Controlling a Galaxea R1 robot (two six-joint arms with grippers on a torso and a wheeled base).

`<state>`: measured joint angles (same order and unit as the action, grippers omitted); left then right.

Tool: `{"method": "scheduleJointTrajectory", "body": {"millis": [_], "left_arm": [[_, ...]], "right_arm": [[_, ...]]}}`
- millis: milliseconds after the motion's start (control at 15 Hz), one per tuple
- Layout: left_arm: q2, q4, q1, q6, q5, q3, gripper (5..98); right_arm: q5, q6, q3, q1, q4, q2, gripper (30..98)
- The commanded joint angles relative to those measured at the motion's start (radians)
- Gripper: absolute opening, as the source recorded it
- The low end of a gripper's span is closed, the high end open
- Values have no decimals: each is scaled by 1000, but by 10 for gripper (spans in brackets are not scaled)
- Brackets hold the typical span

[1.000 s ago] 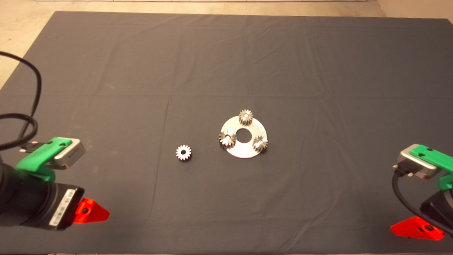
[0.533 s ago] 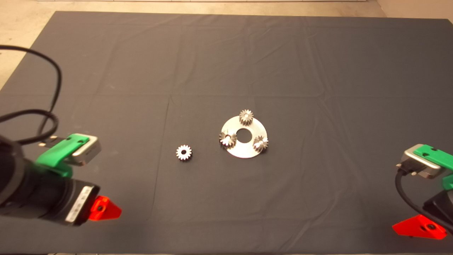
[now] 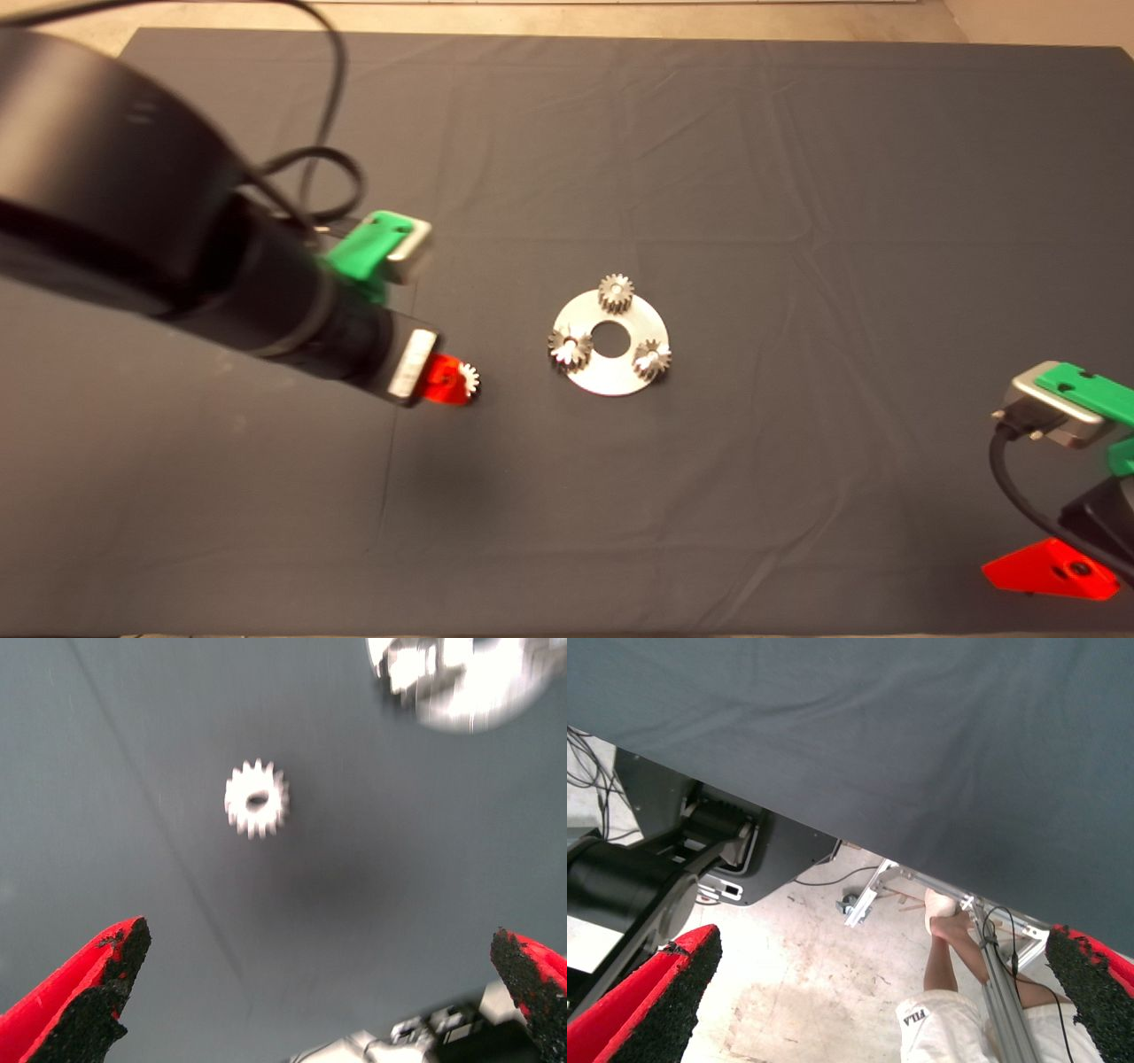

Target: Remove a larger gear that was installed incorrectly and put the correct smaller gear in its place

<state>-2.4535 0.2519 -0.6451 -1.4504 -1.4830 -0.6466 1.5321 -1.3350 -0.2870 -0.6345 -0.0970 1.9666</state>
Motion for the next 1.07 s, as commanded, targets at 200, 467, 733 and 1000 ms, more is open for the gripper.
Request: {"method": "scheduleJointTrajectory", "body": {"millis": [200, 467, 733, 1000], "left_arm": [[-203, 46, 59, 111, -5, -309, 982], [-323, 65, 146, 159, 4, -436, 982], [-370, 82, 151, 159, 4, -491, 982], [-399, 95, 151, 159, 4, -523, 982]], "right_arm": [[56, 4, 5, -18, -33, -1, 968], [56, 4, 5, -18, -33, -1, 968], [56, 4, 5, -18, -33, -2, 968], [56, 4, 5, -18, -33, -2, 968]]}}
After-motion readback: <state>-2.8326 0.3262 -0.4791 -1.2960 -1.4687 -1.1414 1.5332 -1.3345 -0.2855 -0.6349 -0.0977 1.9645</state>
